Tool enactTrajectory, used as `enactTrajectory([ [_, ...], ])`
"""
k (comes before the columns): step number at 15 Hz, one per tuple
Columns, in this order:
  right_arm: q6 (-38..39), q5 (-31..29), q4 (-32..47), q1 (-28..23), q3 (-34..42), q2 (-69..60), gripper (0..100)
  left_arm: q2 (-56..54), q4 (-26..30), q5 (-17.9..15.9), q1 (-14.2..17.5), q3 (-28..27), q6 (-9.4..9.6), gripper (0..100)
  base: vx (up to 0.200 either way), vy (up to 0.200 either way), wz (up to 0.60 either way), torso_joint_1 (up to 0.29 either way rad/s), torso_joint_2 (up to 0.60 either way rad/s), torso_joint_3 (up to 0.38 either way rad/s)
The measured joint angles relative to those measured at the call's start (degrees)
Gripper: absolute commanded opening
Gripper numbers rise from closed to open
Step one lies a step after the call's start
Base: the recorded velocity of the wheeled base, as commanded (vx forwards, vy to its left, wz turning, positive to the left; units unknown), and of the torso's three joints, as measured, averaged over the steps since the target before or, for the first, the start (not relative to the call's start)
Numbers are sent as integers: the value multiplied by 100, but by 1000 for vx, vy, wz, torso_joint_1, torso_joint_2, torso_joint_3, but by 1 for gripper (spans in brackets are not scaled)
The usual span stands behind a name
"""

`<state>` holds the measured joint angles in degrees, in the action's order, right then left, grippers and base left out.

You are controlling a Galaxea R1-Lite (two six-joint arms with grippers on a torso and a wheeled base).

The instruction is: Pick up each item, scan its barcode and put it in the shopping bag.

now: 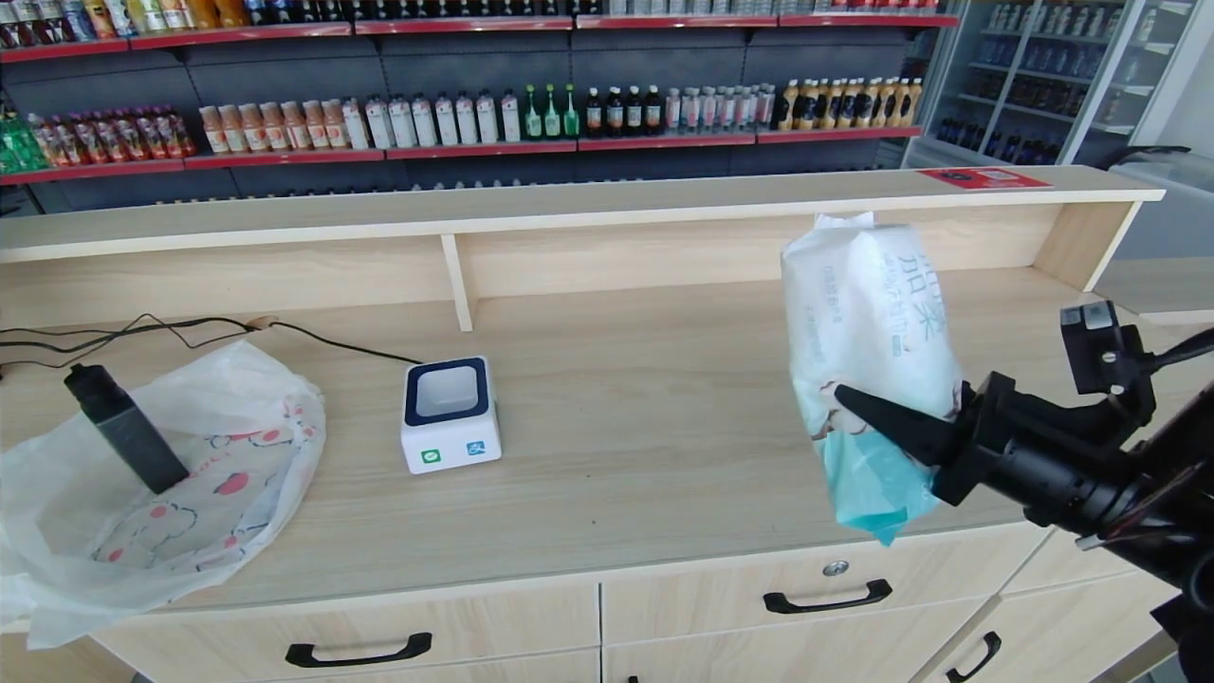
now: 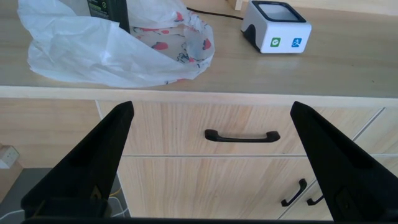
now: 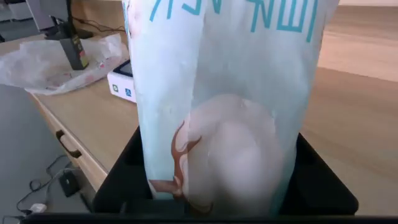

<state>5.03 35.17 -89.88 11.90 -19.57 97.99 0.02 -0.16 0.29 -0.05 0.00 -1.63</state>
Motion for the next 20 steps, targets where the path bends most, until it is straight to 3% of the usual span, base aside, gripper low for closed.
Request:
enactTrajectory([
  [2, -371, -430, -4, 9, -336, 24, 0, 0, 0, 2, 0, 0, -2, 100, 0, 0, 0, 0, 0, 0],
  [8, -847, -2853, -4, 540, -588, -378, 0, 0, 0, 0, 0, 0, 0, 100, 0, 0, 0, 0, 0, 0],
  [14, -1282, -3066, -15, 577, -334, -789, 0, 0, 0, 0, 0, 0, 0, 100, 0, 0, 0, 0, 0, 0],
  [20, -1286, -3140, 0, -113, -490, -750, 0, 0, 0, -2, -6, 0, 7, 100, 0, 0, 0, 0, 0, 0],
])
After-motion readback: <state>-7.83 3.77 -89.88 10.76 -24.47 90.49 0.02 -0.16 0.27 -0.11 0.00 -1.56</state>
